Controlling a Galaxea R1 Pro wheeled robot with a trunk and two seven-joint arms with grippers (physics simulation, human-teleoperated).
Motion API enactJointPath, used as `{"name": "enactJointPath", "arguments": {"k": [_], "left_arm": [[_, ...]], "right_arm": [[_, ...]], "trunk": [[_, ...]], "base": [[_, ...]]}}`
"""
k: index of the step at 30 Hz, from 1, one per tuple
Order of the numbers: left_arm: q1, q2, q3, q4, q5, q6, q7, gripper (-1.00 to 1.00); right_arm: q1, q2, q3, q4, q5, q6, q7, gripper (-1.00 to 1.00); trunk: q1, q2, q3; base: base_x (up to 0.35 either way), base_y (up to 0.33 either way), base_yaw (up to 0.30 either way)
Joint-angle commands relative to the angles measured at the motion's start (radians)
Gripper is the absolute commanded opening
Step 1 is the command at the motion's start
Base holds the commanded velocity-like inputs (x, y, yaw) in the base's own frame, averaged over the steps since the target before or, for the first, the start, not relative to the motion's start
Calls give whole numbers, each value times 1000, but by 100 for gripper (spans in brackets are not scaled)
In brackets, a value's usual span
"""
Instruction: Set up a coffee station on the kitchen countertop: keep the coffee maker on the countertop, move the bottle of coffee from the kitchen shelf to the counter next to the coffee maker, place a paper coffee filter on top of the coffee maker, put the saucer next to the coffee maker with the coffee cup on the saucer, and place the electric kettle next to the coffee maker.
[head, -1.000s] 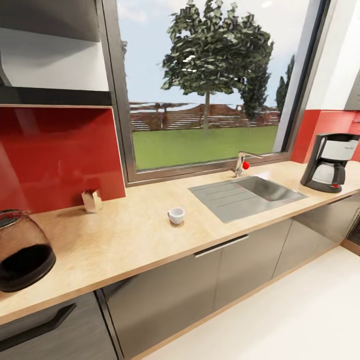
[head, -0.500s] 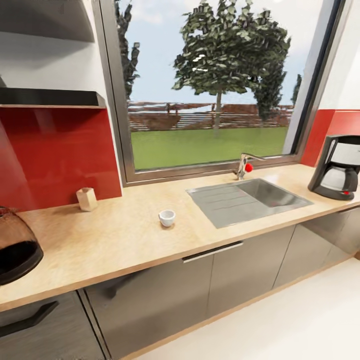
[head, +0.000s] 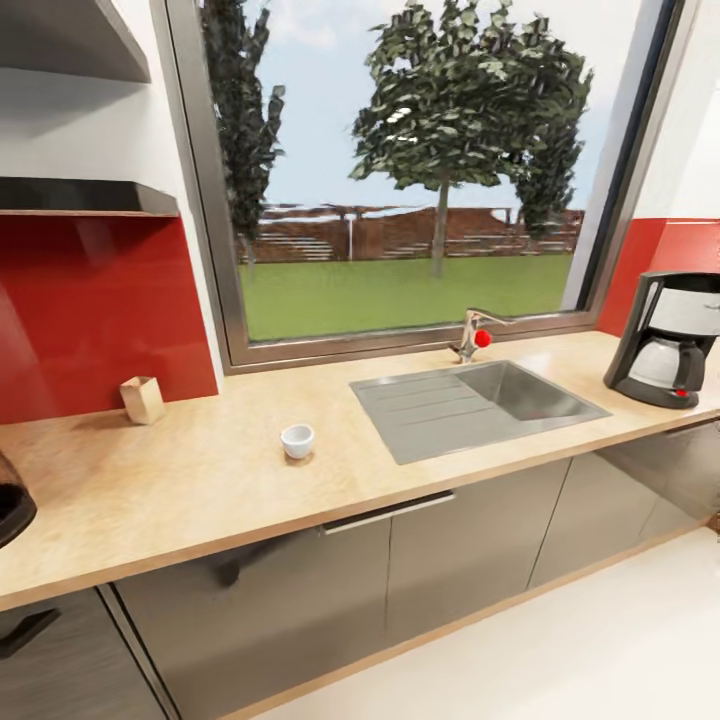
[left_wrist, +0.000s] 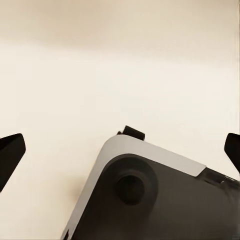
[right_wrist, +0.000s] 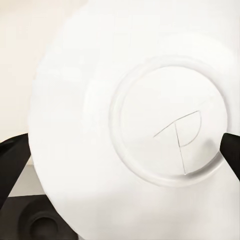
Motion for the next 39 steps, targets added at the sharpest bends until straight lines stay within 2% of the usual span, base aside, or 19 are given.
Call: {"name": "enactJointPath", "arguments": {"k": [1, 12, 22, 39], "left_arm": [[0, 0, -4, -2, -1, -1, 6, 100], [0, 1, -4, -2, -2, 0, 6, 100], [0, 1, -4, -2, -2, 0, 6, 100], [0, 0, -5, -1, -2, 1, 6, 100]], "right_arm": [[-1, 0, -7, 3, 2, -6, 2, -100], [-1, -1, -7, 3, 2, -7, 2, -100], [-1, 0, -7, 3, 2, -6, 1, -100], [-1, 0, -7, 3, 2, -7, 1, -100]], "trunk": [[0, -1, -1], [0, -1, -1], [0, -1, -1], [0, -1, -1]], "base": [[16, -321, 0], [2, -321, 7], [0, -321, 206], [0, -322, 11]]}}
